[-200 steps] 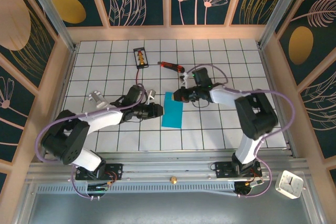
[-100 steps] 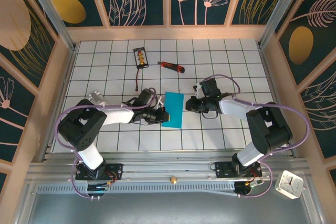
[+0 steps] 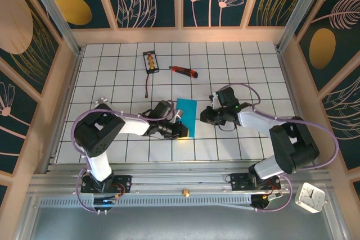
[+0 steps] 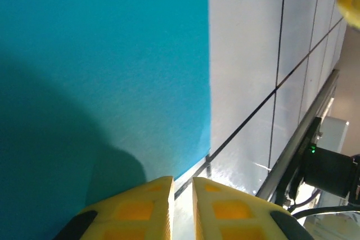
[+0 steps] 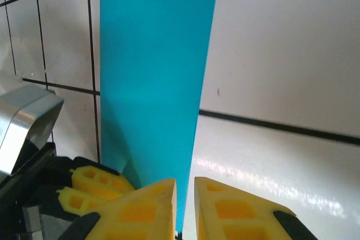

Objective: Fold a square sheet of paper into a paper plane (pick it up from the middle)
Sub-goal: Fold the triangle a second time at the center of the table.

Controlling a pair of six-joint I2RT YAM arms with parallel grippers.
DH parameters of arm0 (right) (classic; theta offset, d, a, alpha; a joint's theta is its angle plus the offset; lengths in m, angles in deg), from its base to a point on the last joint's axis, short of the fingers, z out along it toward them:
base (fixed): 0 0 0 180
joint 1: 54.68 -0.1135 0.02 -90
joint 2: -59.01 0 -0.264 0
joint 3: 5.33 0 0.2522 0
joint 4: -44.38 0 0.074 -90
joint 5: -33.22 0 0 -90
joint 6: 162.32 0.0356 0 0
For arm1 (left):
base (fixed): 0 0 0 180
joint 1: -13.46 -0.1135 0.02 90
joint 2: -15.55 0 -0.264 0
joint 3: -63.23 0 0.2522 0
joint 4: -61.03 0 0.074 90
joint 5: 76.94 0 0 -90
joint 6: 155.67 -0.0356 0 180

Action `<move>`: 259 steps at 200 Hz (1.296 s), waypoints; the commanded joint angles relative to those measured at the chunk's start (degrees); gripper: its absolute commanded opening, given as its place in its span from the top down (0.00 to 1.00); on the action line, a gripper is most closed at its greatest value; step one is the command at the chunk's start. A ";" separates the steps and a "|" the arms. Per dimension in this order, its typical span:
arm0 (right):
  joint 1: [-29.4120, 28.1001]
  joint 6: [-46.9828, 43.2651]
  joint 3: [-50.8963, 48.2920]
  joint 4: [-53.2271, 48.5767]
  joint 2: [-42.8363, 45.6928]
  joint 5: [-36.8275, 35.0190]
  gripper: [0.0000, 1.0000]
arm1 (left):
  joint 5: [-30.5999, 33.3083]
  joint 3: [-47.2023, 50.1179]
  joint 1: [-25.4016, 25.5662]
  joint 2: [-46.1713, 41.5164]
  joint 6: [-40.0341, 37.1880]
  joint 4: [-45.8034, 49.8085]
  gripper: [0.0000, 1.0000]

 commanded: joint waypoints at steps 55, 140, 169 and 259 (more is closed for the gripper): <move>-7.06 12.55 -8.97 8.76 7.62 -3.68 0.78 | 12.56 -3.76 -3.10 -6.68 -6.36 11.92 0.87; -16.17 20.85 -9.56 13.82 1.78 -10.73 0.72 | 14.23 -1.03 -4.00 -1.98 -8.10 12.91 1.00; -16.97 21.37 -9.10 12.12 0.67 -12.91 0.71 | 13.99 0.08 -4.02 -1.76 -7.89 12.33 1.00; -18.00 21.29 -8.20 15.36 -3.10 -11.74 0.69 | 13.46 0.53 -4.04 -1.45 -8.05 12.15 1.00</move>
